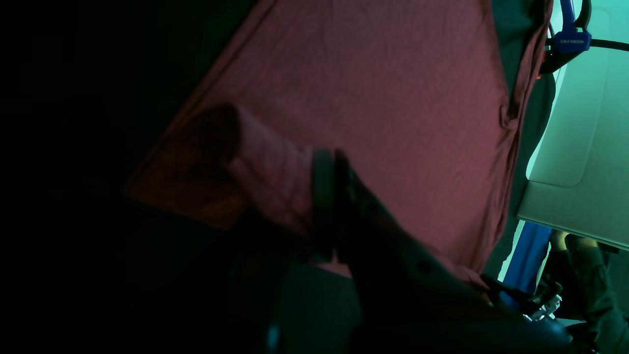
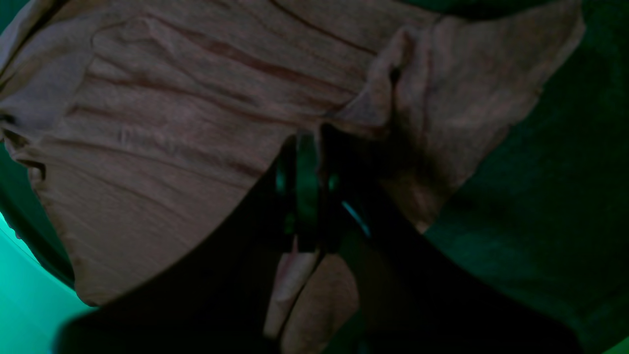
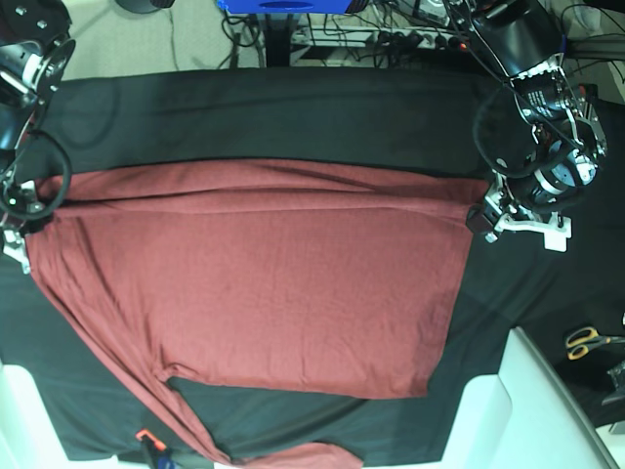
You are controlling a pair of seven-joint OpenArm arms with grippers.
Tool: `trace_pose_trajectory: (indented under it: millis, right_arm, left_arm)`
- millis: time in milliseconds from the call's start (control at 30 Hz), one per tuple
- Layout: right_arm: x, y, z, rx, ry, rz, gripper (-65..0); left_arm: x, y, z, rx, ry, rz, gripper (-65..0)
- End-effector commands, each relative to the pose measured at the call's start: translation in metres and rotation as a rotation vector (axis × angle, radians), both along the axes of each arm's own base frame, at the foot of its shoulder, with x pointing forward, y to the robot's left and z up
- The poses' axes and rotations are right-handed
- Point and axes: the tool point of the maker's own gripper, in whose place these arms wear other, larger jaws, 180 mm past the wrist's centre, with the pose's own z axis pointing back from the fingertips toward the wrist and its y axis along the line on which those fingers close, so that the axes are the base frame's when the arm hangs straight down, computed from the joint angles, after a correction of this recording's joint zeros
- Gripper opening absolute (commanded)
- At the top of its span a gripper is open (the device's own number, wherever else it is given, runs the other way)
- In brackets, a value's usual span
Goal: Fold the T-shirt properly
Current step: 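Hold the shirt edge with both grippers and lift it slightly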
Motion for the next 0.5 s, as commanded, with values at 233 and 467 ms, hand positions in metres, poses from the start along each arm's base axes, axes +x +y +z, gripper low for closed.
trace_pose_trajectory:
  millis: [233, 467]
  right_arm:
    - [0.0128, -0.0109, 0.0149, -0.020, -0.040, -0.005, -64.5]
    - [0.0129, -0.0101, 0.0146, -0.019, -0.040, -0.004, -64.2]
  left_arm:
    - [0.0108, 0.0074, 0.0140, 0.014, -0.049, 0.011, -65.0]
    - [0.0107, 0.0073, 0.0136, 0.013, -0.048, 0.011, -65.0]
